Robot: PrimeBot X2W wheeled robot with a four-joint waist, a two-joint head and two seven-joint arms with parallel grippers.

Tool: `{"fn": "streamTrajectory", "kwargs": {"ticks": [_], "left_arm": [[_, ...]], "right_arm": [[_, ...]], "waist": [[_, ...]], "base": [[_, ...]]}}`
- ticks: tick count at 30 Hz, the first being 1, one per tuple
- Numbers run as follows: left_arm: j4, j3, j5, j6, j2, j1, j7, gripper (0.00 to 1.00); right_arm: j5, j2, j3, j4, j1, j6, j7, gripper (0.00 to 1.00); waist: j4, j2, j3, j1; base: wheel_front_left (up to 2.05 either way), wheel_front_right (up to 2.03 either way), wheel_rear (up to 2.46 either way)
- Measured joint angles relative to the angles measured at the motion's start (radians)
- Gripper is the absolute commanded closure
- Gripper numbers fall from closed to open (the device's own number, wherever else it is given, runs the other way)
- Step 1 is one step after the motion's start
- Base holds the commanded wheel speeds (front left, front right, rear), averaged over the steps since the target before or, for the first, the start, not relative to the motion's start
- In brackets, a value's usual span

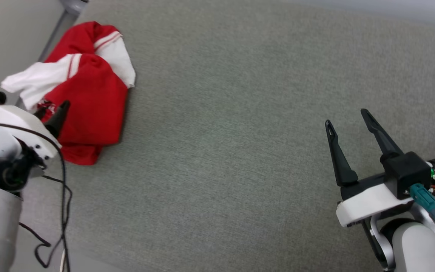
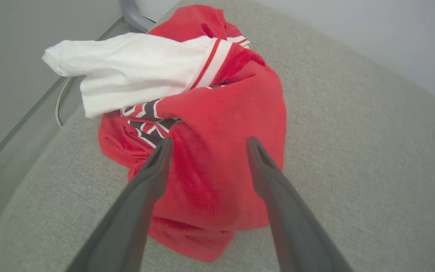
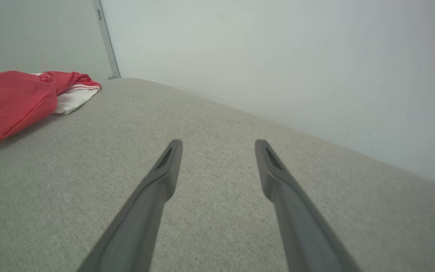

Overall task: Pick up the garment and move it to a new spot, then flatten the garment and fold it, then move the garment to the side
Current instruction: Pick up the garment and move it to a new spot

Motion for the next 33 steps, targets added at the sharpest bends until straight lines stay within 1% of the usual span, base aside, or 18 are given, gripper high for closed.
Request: {"fn": "streamTrajectory", "kwargs": {"ticks": [2, 3, 4, 9, 12, 15, 16, 17, 20, 21, 22, 23, 27, 33], "left_arm": [[0.034, -0.005, -0.032, 0.000, 0.029, -0.030, 0.032, 0.00], [0.034, -0.005, -0.032, 0.000, 0.029, -0.030, 0.032, 0.00], [0.072, -0.015, -0.053, 0.000, 0.056, -0.058, 0.066, 0.00], [0.168, -0.034, -0.100, 0.000, 0.097, -0.104, 0.119, 0.00], [0.212, -0.048, -0.124, 0.000, 0.103, -0.125, 0.142, 0.00], [0.260, -0.070, -0.144, 0.000, 0.104, -0.138, 0.196, 0.00], [0.260, -0.070, -0.144, 0.000, 0.104, -0.138, 0.196, 0.00], [0.282, -0.080, -0.157, 0.000, 0.112, -0.152, 0.232, 0.00], [0.296, -0.100, -0.170, 0.000, 0.117, -0.163, 0.274, 0.00], [0.297, -0.106, -0.171, 0.000, 0.119, -0.163, 0.276, 0.55], [0.297, -0.106, -0.171, 0.000, 0.119, -0.163, 0.276, 0.87], [0.302, -0.116, -0.170, 0.000, 0.119, -0.163, 0.265, 1.00], [0.308, -0.135, -0.161, 0.000, 0.113, -0.163, 0.225, 1.00], [0.298, -0.172, -0.110, 0.000, 0.105, -0.164, 0.049, 1.00]], "right_arm": [[-0.008, 0.000, 0.004, -0.007, -0.014, 0.000, 0.005, 0.00], [-0.008, 0.000, 0.004, -0.007, -0.014, 0.000, 0.005, 0.00], [-0.014, 0.000, 0.007, -0.013, -0.028, 0.000, 0.007, 0.00], [-0.025, 0.000, 0.010, -0.024, -0.046, 0.000, 0.010, 0.00], [-0.027, 0.000, 0.011, -0.029, -0.052, 0.000, 0.012, 0.00], [-0.028, 0.000, 0.011, -0.031, -0.058, 0.000, 0.014, 0.00], [-0.028, 0.000, 0.011, -0.031, -0.058, 0.000, 0.014, 0.00], [-0.028, 0.000, 0.012, -0.031, -0.058, 0.000, 0.014, 0.00], [-0.028, 0.000, 0.012, -0.031, -0.059, 0.000, 0.014, 0.00], [-0.028, 0.000, 0.012, -0.031, -0.061, 0.000, 0.014, 0.00], [-0.028, 0.000, 0.012, -0.031, -0.061, 0.000, 0.014, 0.00], [-0.028, 0.000, 0.011, -0.031, -0.061, 0.000, 0.013, 0.00], [-0.024, 0.000, 0.006, -0.028, -0.061, 0.000, 0.009, 0.00], [0.001, 0.000, -0.007, -0.002, -0.046, 0.000, -0.010, 0.00]], "waist": [[-0.016, 0.0000, 0.029, 0.0000], [-0.016, 0.0000, 0.029, 0.0000], [-0.032, 0.0000, 0.059, 0.0000], [-0.073, 0.0000, 0.120, 0.0001], [-0.091, 0.0000, 0.150, 0.0000], [-0.105, 0.0000, 0.169, 0.0000], [-0.105, 0.0000, 0.169, 0.0000], [-0.111, 0.0000, 0.173, -0.0001], [-0.115, 0.0001, 0.170, -0.0001], [-0.116, 0.0000, 0.168, -0.0001], [-0.116, 0.0000, 0.168, -0.0001], [-0.117, 0.0000, 0.160, -0.0001], [-0.118, 0.0000, 0.142, -0.0001], [-0.110, 0.0000, 0.078, -0.0001]], "base": [[0.00, 0.00, 0.00], [0.00, 0.00, 0.00], [0.00, 0.00, 0.00], [0.00, 0.00, 0.00], [0.00, 0.00, 0.00], [0.00, 0.00, 0.00], [0.00, 0.00, 0.00], [0.00, 0.00, 0.00], [0.00, 0.00, 0.00], [0.00, 0.00, 0.00], [0.00, 0.00, 0.00], [0.00, 0.00, 0.00], [0.00, 0.00, 0.00], [0.00, 0.00, 0.00]]}}
